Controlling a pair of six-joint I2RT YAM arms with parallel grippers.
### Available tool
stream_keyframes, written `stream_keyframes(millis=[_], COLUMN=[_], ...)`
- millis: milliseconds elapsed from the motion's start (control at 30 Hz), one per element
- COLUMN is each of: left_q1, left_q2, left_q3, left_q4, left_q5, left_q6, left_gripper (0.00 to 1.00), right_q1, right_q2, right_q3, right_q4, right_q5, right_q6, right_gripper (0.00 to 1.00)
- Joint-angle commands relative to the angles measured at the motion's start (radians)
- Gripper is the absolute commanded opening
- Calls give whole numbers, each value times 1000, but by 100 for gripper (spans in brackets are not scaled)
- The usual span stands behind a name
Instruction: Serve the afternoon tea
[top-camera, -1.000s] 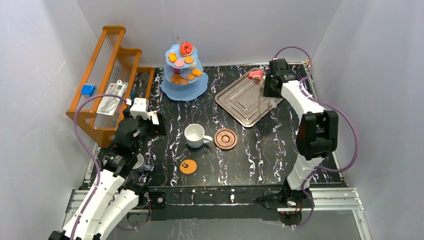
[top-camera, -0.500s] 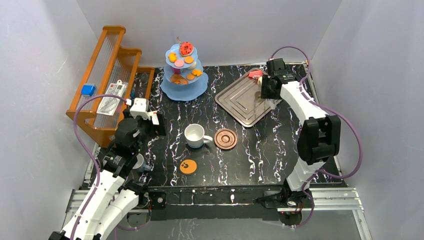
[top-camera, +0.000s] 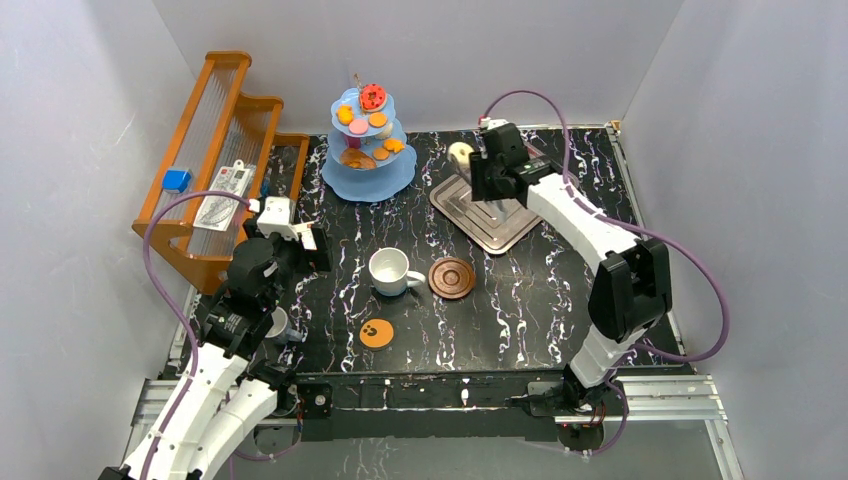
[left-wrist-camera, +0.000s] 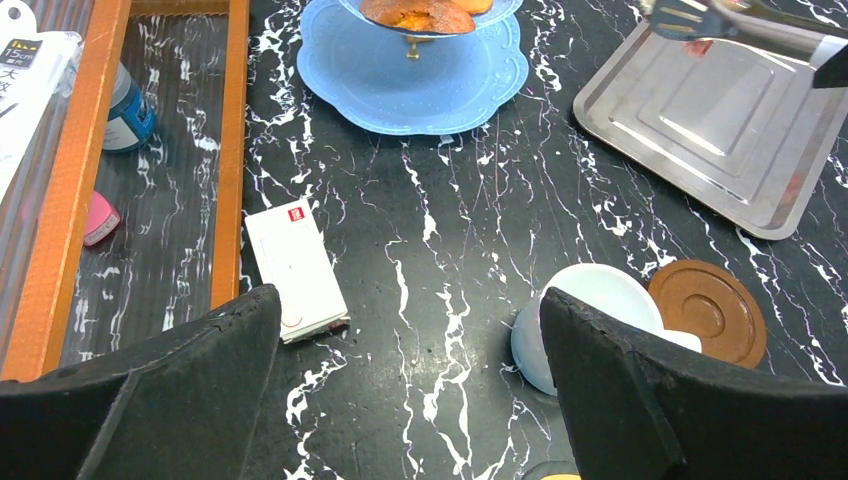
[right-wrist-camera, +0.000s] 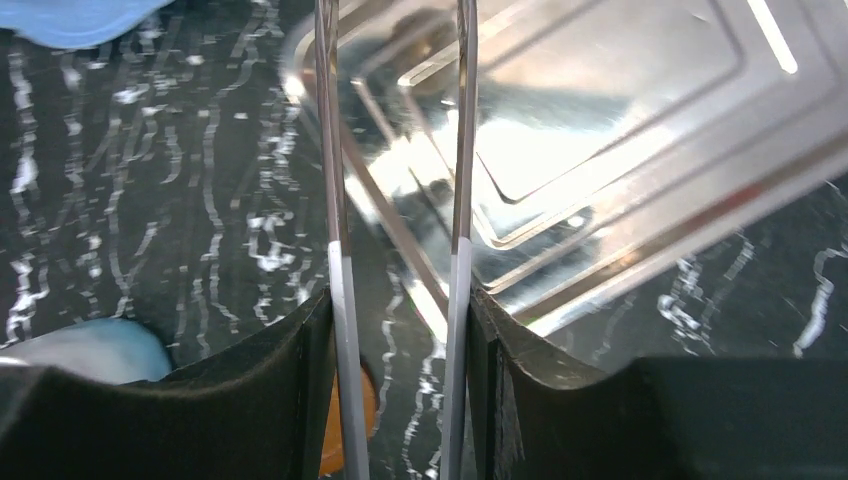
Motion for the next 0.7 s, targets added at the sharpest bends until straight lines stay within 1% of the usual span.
stream_keyframes(millis=[0,267,500,667], left_q1=[-5,-5,-5,-5], left_q2=[-16,-27,-29,-33], left_q3=[26,26,27,26], left_q4=[8,4,4,5], left_q5=[-25,-42,-42,-43], left_q6=[-2,-3,-2,-2], left_gripper=[98,98,98,98], right_q1=[78,180,228,266], right_q2=[14,115,175,209], right_q3=[-1,63,102,152], right_q4=[165,189,214,198], right_q5=[-29,-36,-50,-24], right_q6=[19,27,38,35], right_gripper=[45,45,45,45])
